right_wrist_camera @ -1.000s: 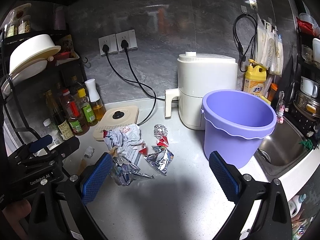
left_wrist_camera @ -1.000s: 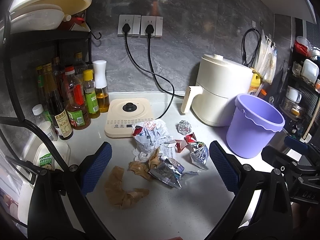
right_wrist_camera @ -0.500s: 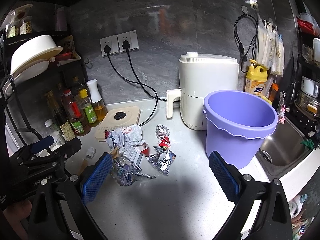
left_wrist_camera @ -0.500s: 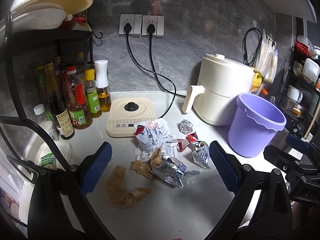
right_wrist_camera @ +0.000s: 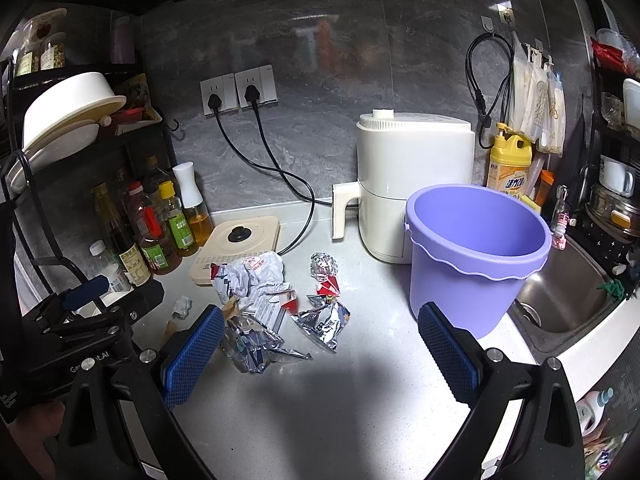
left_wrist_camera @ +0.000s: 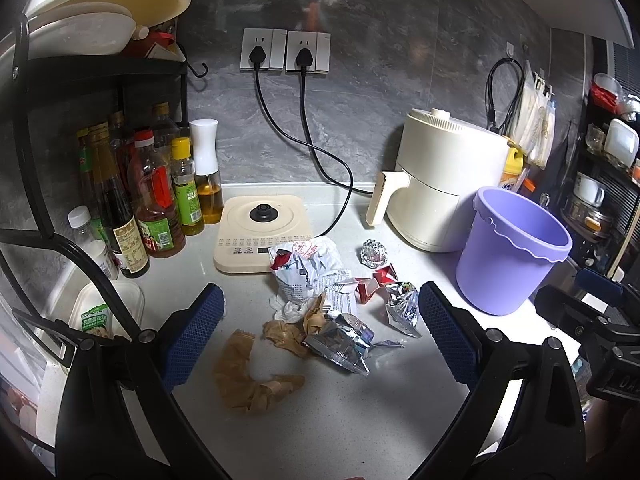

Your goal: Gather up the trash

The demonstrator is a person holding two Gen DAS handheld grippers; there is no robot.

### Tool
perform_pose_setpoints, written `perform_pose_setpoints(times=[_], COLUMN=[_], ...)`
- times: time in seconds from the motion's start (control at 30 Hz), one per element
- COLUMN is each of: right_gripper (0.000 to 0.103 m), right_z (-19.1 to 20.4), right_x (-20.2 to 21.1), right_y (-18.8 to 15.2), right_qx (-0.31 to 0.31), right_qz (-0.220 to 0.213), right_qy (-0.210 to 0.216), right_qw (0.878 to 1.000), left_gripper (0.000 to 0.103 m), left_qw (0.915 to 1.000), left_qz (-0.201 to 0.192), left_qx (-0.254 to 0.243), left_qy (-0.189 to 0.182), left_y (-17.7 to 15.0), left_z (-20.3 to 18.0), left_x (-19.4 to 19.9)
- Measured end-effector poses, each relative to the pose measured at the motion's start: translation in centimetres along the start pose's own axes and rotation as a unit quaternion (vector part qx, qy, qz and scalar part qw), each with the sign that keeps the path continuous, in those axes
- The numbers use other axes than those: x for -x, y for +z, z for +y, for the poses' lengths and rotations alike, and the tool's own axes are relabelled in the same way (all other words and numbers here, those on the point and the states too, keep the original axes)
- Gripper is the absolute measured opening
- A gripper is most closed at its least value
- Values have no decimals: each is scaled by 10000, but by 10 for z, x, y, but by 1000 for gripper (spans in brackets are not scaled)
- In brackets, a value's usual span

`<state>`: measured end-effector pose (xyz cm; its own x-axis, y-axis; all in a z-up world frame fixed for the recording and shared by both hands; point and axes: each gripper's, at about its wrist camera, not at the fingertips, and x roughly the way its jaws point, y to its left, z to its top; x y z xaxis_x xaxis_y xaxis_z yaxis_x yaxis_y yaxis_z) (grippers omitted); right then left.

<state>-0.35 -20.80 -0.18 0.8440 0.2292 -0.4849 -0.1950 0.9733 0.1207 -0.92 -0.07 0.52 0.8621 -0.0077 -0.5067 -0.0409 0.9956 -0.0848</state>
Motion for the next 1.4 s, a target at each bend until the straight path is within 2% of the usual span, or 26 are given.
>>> perform_pose_setpoints(times=[0.93,1.13,1.4], right_gripper=[94,92,89], right_z=[-5,-8,-12], right_x=[-8,-21,-47], right_y=[-4,-6,-10], right_qx=[-22,-41,-33], right_qz=[144,317,626], right_qy=[-11,6,28], right_qw=[9999,9995,9980], left_gripper=[97,96,89], left_qw=[9999,9995,9975], left_qz=[134,296,678], left_qx=[79,101,208], left_qy=[25,43,41], left_y=[-4,-7,-16], left_z=[0,2,7], left_x=[-12,-24,-53])
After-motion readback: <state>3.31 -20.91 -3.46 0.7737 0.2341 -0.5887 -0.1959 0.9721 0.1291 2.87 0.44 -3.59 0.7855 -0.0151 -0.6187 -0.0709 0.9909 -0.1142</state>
